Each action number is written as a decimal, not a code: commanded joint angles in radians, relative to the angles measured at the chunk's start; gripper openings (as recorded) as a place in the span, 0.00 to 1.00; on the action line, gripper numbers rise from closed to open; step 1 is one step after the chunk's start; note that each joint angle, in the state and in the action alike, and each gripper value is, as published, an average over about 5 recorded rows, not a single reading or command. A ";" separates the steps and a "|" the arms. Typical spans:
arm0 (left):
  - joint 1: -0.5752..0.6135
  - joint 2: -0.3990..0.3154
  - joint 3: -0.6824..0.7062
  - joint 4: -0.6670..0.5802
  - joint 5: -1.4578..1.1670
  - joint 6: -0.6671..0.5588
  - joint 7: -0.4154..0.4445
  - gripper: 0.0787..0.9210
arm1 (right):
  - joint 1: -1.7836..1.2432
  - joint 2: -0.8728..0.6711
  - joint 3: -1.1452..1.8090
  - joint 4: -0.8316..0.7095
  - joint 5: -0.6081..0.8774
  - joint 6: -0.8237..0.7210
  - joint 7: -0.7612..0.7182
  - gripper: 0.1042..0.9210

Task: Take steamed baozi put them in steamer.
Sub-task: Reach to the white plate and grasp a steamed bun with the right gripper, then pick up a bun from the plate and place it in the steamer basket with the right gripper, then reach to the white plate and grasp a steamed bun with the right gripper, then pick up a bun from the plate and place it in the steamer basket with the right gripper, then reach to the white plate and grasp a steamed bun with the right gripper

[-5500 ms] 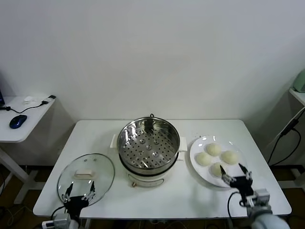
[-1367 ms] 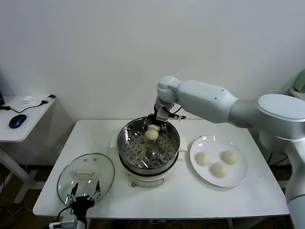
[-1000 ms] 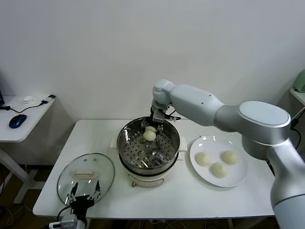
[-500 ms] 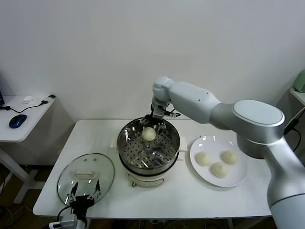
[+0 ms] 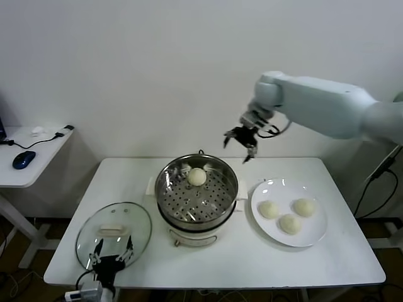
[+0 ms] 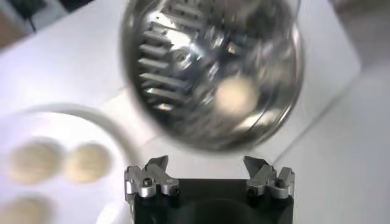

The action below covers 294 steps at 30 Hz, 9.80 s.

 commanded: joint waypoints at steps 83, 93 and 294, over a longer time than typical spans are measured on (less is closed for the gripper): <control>0.015 0.008 -0.004 -0.034 0.001 0.020 -0.001 0.88 | -0.212 0.501 0.095 0.020 0.505 -0.740 0.469 0.66; 0.007 0.006 -0.002 -0.020 -0.001 0.016 -0.003 0.88 | -0.258 0.530 0.116 -0.072 0.471 -0.714 0.453 0.66; 0.028 -0.014 0.005 -0.009 0.028 -0.007 -0.008 0.88 | -0.662 -0.126 0.500 -0.373 -0.366 -0.234 0.071 0.88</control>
